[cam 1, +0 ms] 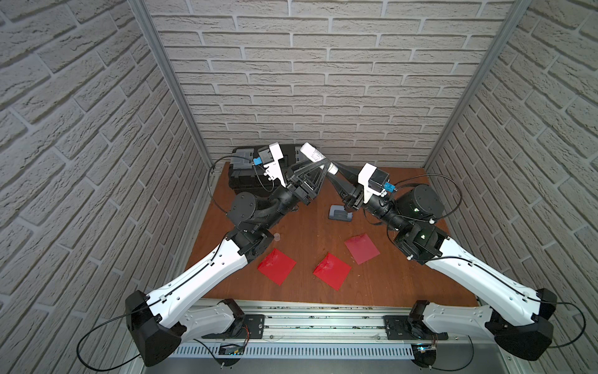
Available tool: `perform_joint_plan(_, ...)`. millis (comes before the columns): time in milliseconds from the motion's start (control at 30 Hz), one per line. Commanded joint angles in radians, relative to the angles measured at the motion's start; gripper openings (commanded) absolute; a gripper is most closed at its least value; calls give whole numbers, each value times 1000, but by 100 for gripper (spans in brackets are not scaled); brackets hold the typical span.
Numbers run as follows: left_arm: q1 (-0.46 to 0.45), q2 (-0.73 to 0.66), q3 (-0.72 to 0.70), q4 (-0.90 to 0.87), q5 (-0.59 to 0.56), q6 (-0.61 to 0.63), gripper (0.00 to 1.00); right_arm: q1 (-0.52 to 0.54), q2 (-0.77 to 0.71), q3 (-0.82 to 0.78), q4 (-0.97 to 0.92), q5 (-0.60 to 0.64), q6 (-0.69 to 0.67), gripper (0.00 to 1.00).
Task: Seal the envelope with a glue stick
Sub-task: Unscrew the glue stick.
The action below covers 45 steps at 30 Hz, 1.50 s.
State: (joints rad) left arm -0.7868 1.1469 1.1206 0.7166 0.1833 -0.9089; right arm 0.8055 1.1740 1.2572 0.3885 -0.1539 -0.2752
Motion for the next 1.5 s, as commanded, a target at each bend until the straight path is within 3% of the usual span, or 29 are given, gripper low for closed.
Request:
perform_joint_plan(0, -3, -18, -8, 66, -16, 11, 57, 13, -12, -5, 70, 4, 10, 3)
perform_joint_plan(300, -3, -26, -18, 80, -17, 6, 53, 18, -16, -8, 62, 11, 1, 3)
perform_joint_plan(533, -3, -18, -10, 87, -5, -2, 24, 21, -16, -10, 57, 10, 3, 3)
perform_joint_plan(700, -2, -13, 2, 91, 14, -10, 17, 23, -32, -28, 47, 0, 16, 40)
perform_joint_plan(833, -5, -13, 2, 96, 9, -15, 16, 23, -50, -48, 58, 7, 12, 48)
perform_joint_plan(1133, -5, -2, 5, 111, 11, -28, 16, 23, -44, -38, 49, 16, 8, 39)
perform_joint_plan(1467, -8, 6, 20, 124, 46, -22, 15, 23, -43, -12, 39, 8, 76, 21)
